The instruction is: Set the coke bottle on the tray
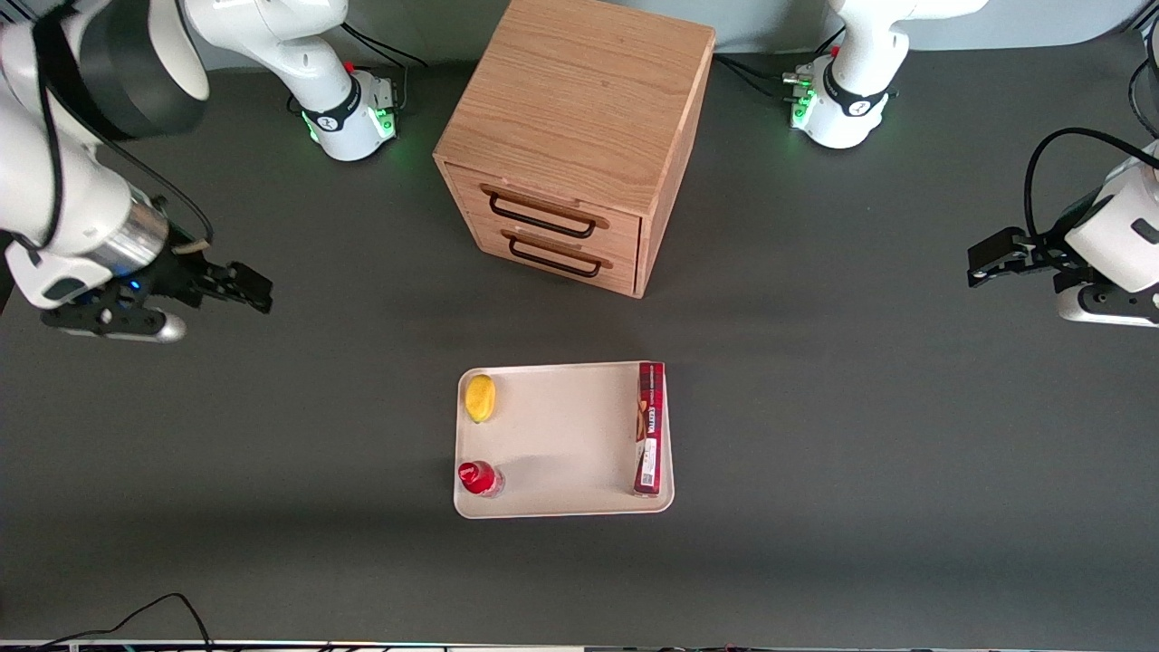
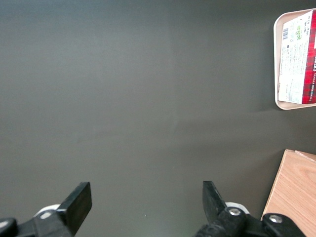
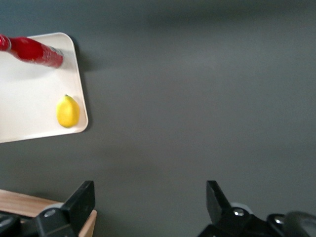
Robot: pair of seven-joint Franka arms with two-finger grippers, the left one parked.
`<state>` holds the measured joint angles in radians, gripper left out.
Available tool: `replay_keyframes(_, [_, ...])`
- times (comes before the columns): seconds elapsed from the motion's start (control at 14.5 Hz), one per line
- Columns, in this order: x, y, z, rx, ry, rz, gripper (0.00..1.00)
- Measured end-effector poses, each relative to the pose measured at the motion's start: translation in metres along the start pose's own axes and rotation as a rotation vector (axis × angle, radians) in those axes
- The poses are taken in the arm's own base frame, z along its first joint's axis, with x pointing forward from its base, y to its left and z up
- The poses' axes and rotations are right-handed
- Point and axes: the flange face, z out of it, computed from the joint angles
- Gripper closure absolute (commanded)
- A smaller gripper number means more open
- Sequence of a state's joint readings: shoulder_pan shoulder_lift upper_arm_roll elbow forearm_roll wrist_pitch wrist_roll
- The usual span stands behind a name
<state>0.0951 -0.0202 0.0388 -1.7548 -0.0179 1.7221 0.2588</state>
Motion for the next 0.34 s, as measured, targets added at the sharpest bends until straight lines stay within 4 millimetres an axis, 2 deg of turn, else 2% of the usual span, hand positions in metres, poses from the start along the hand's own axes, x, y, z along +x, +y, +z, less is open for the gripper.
replay_keyframes(0.14, [-0.0088, 0.0083, -0.0056, -0.005, 0.001, 0.004, 0.0])
replay_keyframes(0.34, [-0.0114, 0.0091, -0.0064, -0.011, -0.017, 0.0, 0.0])
